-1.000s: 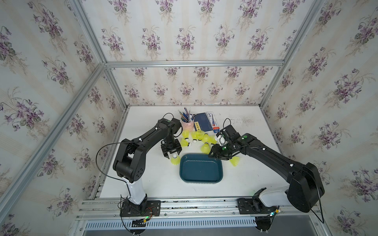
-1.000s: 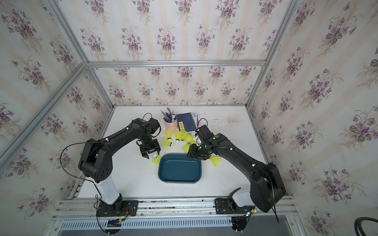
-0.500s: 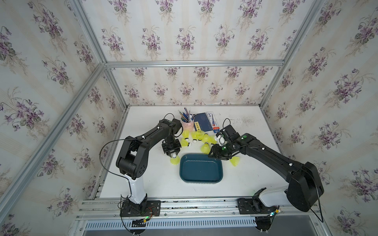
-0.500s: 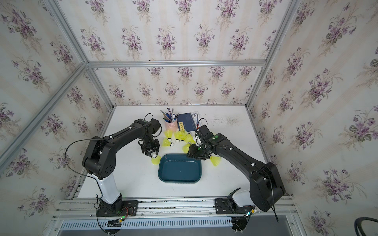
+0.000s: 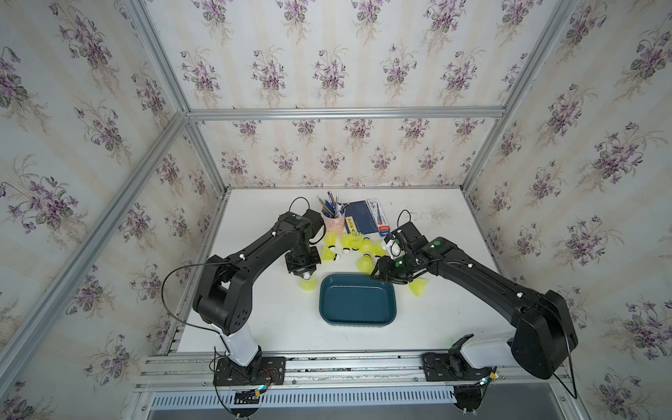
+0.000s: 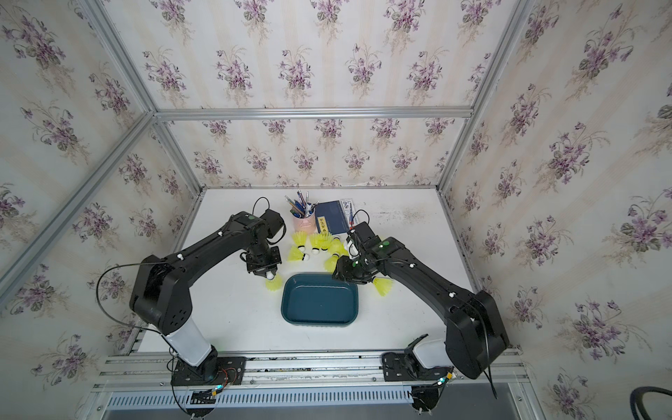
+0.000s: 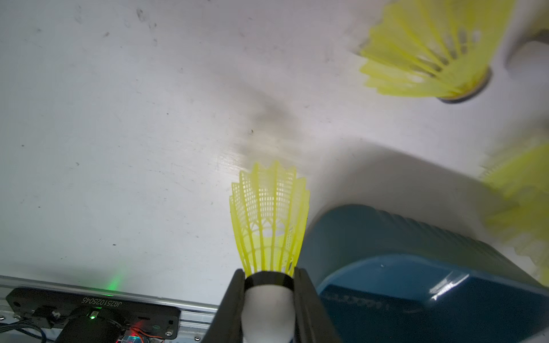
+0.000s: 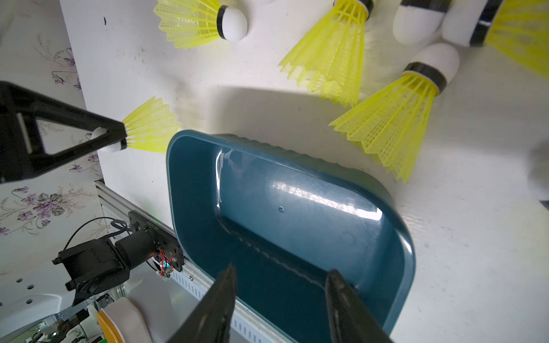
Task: Put the shuttlecocks into the storage box
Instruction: Pick up the shuttlecock at the center of the board, then place the shuttlecock in the storage box.
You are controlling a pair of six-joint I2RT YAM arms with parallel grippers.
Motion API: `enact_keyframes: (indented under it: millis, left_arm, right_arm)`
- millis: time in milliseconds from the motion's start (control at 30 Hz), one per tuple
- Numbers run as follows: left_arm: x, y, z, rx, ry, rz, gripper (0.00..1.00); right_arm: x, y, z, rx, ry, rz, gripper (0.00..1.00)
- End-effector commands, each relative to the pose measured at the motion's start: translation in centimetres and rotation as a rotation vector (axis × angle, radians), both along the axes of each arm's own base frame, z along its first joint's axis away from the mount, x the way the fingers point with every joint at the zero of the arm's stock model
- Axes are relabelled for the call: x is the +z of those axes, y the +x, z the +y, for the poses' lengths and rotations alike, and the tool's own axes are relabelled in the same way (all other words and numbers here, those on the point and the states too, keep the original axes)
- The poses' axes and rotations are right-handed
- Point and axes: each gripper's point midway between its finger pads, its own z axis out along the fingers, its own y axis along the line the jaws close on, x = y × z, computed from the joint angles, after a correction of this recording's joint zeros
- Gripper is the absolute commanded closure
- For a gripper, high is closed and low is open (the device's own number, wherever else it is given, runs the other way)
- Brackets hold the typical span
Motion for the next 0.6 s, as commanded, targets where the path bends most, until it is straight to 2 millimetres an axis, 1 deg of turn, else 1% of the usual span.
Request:
enact_keyframes:
  millis: [0, 100, 167, 267, 300, 333, 367, 433, 500, 533, 567]
  left_arm:
    - [2.9, -1.0, -0.7, -0.073, 0.05, -0.109, 0.89]
    - [4.6, -2.6, -3.9, -0.21, 0.038, -0.228, 0.88]
    - [5.0, -3.8, -6.0, -0.28, 0.008, -0.306, 0.88]
    - [5.2, -4.6, -8.7, -0.33, -0.061, -0.447, 0.88]
    - [4.9, -4.6, -9.6, -0.338, -0.076, -0.484, 0.89]
    - [5.5, -4.7, -10.2, -0.334, -0.113, -0.537, 0.89]
    - [5.4, -4.7, -10.8, -0.326, -0.126, -0.568, 0.92]
    - [5.2, -4.4, -11.7, -0.311, -0.136, -0.617, 0.95]
    - [5.1, -4.1, -12.8, -0.31, -0.154, -0.658, 0.96]
    - [4.1, -4.0, -13.6, -0.323, -0.139, -0.657, 0.96]
    - [3.9, -3.9, -14.1, -0.33, -0.135, -0.668, 0.96]
  right_arm:
    - [0.8, 0.2, -0.9, -0.001, -0.038, -0.043, 0.48]
    - [1.6, -0.3, -1.6, -0.016, -0.042, -0.067, 0.48]
    - [1.8, -0.8, -2.3, -0.028, -0.047, -0.085, 0.48]
    - [1.5, -1.5, -3.3, -0.056, -0.06, -0.095, 0.48]
    - [1.3, -1.7, -3.5, -0.065, -0.057, -0.093, 0.49]
    - [1.1, -2.0, -3.8, -0.074, -0.055, -0.088, 0.49]
    - [0.9, -2.2, -4.0, -0.085, -0.054, -0.084, 0.49]
    - [0.6, -2.6, -4.3, -0.099, -0.049, -0.081, 0.49]
    - [0.3, -2.8, -4.7, -0.11, -0.048, -0.079, 0.49]
    - [0.1, -2.8, -4.9, -0.116, -0.051, -0.076, 0.49]
    - [0.0, -2.8, -5.0, -0.122, -0.051, -0.075, 0.49]
